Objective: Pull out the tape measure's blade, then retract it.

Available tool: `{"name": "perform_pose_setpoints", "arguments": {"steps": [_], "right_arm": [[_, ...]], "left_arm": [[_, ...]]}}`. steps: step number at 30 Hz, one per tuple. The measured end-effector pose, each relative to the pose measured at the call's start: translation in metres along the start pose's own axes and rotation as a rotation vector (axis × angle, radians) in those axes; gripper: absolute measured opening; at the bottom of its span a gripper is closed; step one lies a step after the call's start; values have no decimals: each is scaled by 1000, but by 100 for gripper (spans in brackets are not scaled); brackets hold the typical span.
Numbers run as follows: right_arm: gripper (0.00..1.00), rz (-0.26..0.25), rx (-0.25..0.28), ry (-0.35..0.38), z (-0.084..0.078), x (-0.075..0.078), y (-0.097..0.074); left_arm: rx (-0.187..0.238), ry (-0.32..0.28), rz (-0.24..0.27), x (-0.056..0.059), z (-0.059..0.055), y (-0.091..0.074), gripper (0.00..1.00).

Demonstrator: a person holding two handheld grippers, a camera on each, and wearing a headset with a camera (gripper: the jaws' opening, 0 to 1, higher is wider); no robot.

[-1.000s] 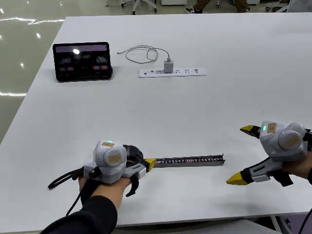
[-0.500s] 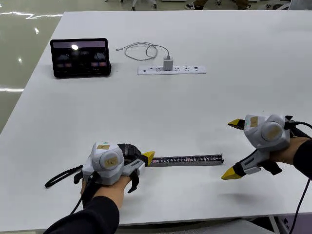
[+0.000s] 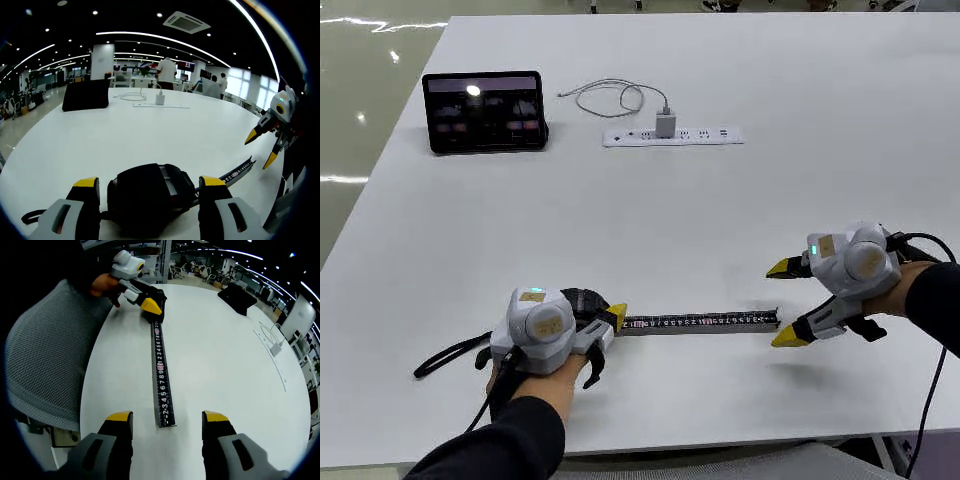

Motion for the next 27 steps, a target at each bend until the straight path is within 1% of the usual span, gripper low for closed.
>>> {"name": "perform_pose_setpoints", "arguments": {"steps": [4, 8, 13, 20, 22, 23, 24, 25, 27], "right_arm": [[40, 40, -57, -32, -2, 4, 6], [31, 71, -87, -18, -6, 10, 12], [24, 106, -121, -22, -12, 10, 21], [19, 110, -148, -26, -12, 7, 20], [16, 116, -164, -32, -14, 5, 22], [15, 109, -156, -56, -14, 4, 21], [14, 109, -160, -39, -14, 4, 20], [12, 107, -160, -39, -14, 4, 20], [12, 106, -164, -46, -13, 3, 20]], "left_arm": [[-3, -2, 0, 0, -1, 0, 77], [-2, 0, -1, 0, -1, 1, 78], [0, -6, -2, -1, 0, 0, 78], [0, -9, -2, -1, 0, 0, 77], [0, -11, -4, -1, 0, 1, 77], [-4, -14, -5, -1, 0, 0, 77], [-6, -16, -4, -1, 0, 0, 77], [-6, -15, -2, -2, 0, 0, 77], [-4, -15, 3, -2, 0, 0, 77]]}}
Point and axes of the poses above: the centre of the closed fingertips' face, and the gripper's own axes: y roughly forward along the fingers, x roughly to its right, z roughly out of its top, the point moved 8 cm from there along -y, roughly backward along the fingers, and after that the axes turned 1 degree about -z, right-handed, at the moved point
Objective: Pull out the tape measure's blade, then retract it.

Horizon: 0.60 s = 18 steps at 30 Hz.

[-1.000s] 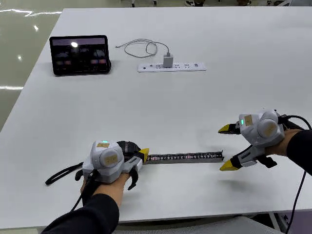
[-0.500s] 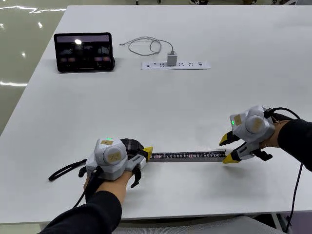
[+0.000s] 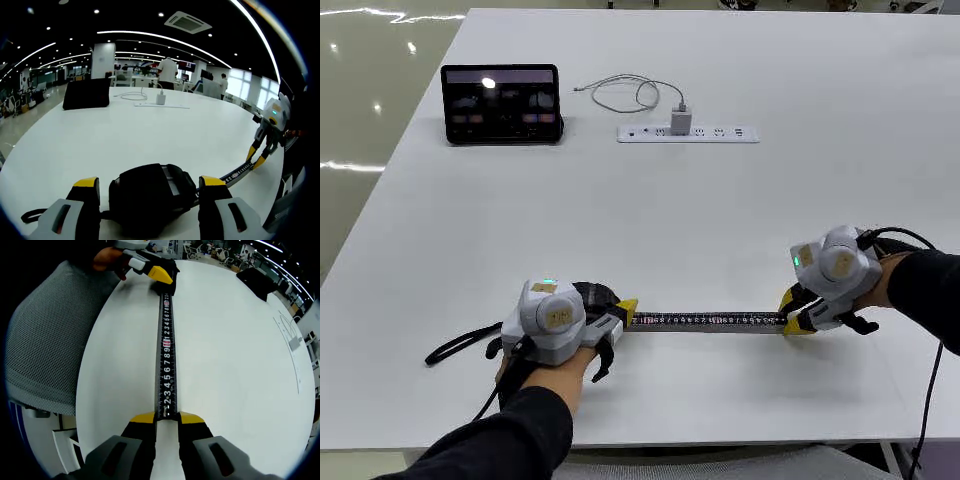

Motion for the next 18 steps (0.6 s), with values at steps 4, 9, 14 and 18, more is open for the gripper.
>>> {"name": "perform_pose_setpoints", "arguments": {"steps": [4, 9, 14, 18], "right_arm": [[11, 8, -8, 6, 1, 1, 0], [11, 22, -44, -28, 2, 3, 3], [11, 12, -54, 15, 1, 5, 5], [11, 7, -89, 37, 3, 8, 7]], "left_arm": [[-1, -3, 1, 0, 0, 0, 75], [-17, -12, 1, 0, -1, -1, 74], [-40, -34, -6, 1, -1, -3, 67], [-60, -19, -4, 3, 0, -3, 64]]}}
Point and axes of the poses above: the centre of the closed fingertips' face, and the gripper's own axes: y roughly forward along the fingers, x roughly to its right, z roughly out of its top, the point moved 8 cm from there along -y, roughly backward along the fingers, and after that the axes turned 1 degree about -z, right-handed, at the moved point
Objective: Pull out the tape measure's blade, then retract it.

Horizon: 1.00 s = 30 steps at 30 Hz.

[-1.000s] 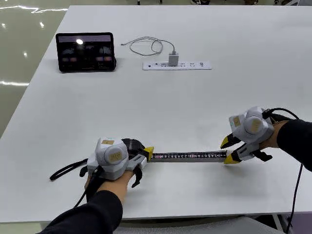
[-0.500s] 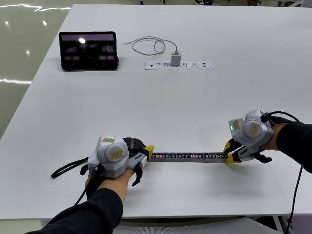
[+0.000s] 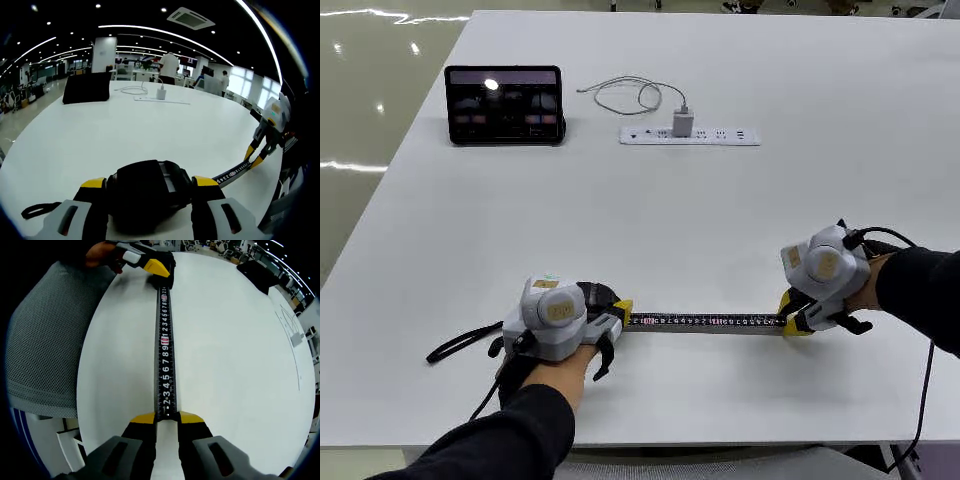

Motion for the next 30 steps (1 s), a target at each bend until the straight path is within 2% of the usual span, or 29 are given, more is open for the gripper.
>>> {"name": "perform_pose_setpoints", "arguments": {"steps": [6, 18, 25, 30], "right_arm": [[11, 2, -28, 42, 3, 1, 0], [11, 4, -23, 34, 2, 1, 0], [11, -7, -11, 60, 3, 0, 0], [11, -12, -19, 42, 6, -1, 0]], "left_arm": [[-30, 29, 9, 0, 1, 1, 62], [-29, 29, 5, -1, 0, 1, 62], [-31, 28, 3, -1, 0, 1, 62], [-32, 26, 1, -2, -1, 1, 62]]}}
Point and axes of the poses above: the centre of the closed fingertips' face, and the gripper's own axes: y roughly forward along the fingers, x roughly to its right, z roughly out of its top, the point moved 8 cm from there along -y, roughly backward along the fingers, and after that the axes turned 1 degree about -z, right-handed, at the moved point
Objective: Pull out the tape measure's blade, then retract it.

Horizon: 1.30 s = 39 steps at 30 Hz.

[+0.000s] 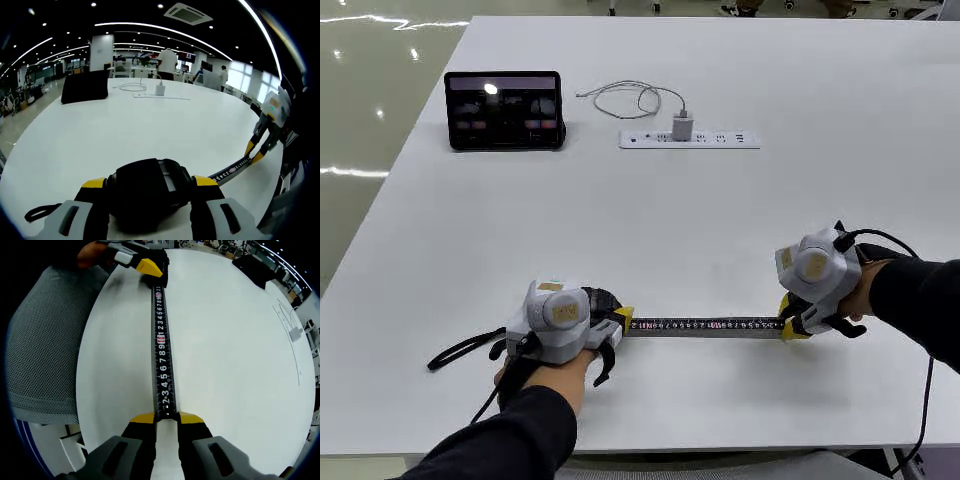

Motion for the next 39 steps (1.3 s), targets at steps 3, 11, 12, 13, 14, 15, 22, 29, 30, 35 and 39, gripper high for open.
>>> {"name": "perform_pose_setpoints", "arguments": {"steps": [3, 11, 12, 13, 14, 15, 22, 29, 30, 35, 39], "right_arm": [[11, 1, -3, -2, 1, 1, 0], [11, -7, 4, 6, 4, 0, 1], [11, -6, 4, 4, 4, 0, 1], [11, -5, 5, -2, 5, 0, 2], [11, -4, 6, -4, 5, 0, 2], [11, -3, 5, -3, 5, 0, 2], [11, -1, 13, -20, 8, -1, 3], [11, 3, 21, -29, 11, -1, 4], [11, 4, 22, -29, 11, -1, 4], [11, 5, 24, -28, 13, -1, 5], [11, 5, 29, -28, 15, -1, 6]], "left_arm": [[-1, 0, 0, 0, 0, 0, 62], [-3, -1, -1, 0, 0, 0, 62], [-3, -1, -1, 0, 0, 0, 62], [-3, 0, -1, 0, 0, 0, 62], [-3, 0, -1, 0, 0, 0, 62], [-3, 0, -1, 0, 0, 0, 62], [-1, 1, -2, 0, 0, 0, 62], [-2, 2, -2, 0, 0, 0, 62], [-2, 2, -2, 0, 0, 0, 62], [-1, 2, -3, 0, 0, 0, 62], [-2, 2, -3, 0, 0, 0, 62]]}}
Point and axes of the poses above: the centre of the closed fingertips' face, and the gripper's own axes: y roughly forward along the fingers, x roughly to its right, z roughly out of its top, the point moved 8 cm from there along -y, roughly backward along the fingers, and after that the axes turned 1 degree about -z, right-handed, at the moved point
